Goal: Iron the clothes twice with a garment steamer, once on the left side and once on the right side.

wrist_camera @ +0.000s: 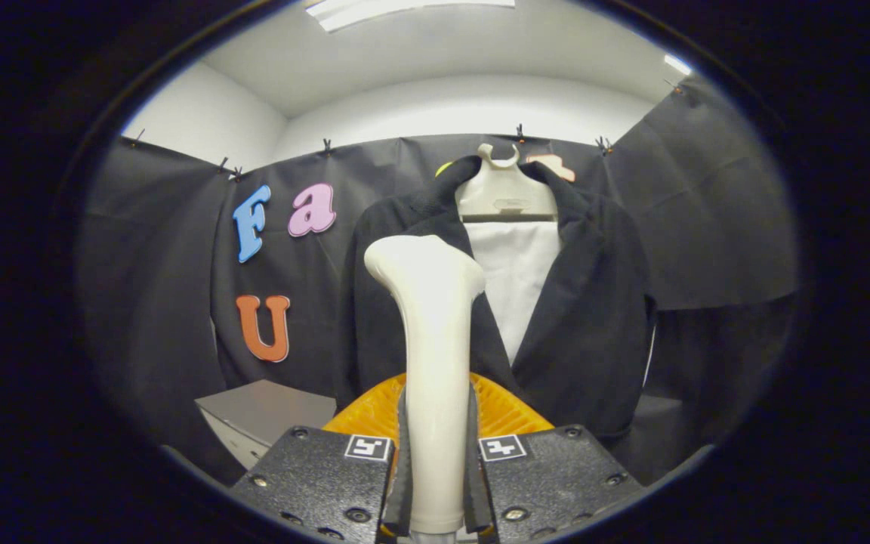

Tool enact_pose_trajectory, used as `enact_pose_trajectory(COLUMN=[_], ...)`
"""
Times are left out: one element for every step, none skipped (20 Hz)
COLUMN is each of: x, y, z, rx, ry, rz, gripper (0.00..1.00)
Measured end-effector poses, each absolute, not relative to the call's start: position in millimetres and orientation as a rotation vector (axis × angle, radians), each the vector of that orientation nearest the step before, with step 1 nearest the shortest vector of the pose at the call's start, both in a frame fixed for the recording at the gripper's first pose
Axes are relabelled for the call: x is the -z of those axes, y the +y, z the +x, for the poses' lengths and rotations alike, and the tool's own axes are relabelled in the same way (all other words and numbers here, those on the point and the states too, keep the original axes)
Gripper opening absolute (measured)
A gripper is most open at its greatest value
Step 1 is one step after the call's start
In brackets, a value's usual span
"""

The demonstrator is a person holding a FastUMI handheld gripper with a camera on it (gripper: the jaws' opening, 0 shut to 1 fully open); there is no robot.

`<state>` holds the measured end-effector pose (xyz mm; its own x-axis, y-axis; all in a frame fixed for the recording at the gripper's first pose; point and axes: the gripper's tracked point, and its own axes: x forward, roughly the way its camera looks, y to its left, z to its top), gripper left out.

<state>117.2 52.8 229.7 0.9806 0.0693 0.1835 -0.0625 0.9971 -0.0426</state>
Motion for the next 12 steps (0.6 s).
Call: enact_pose_trajectory(x=[-219, -211, -204, -196, -190, -184, -179, -173, -167, -160, -153, -147], y=[51, 46, 42, 39, 36, 33, 30, 28, 26, 22, 18, 16], z=[118, 118, 117, 117, 115, 114, 114, 113, 112, 113, 113, 112], rx=[-0.071, -0.066, -0.059, -0.054, -0.053, -0.048, -0.046, -0.045, -0.045, -0.039, -0.033, -0.029], ry=[-0.166, -0.152, -0.139, -0.127, -0.117, -0.108, -0.099, -0.089, -0.082, -0.073, -0.062, -0.053], rz=[-0.041, -0.049, -0.055, -0.055, -0.055, -0.056, -0.059, -0.059, -0.062, -0.066, -0.067, -0.065], gripper=[0.29, 0.30, 0.30, 0.30, 0.30, 0.30, 0.30, 0.30, 0.30, 0.29, 0.29, 0.29])
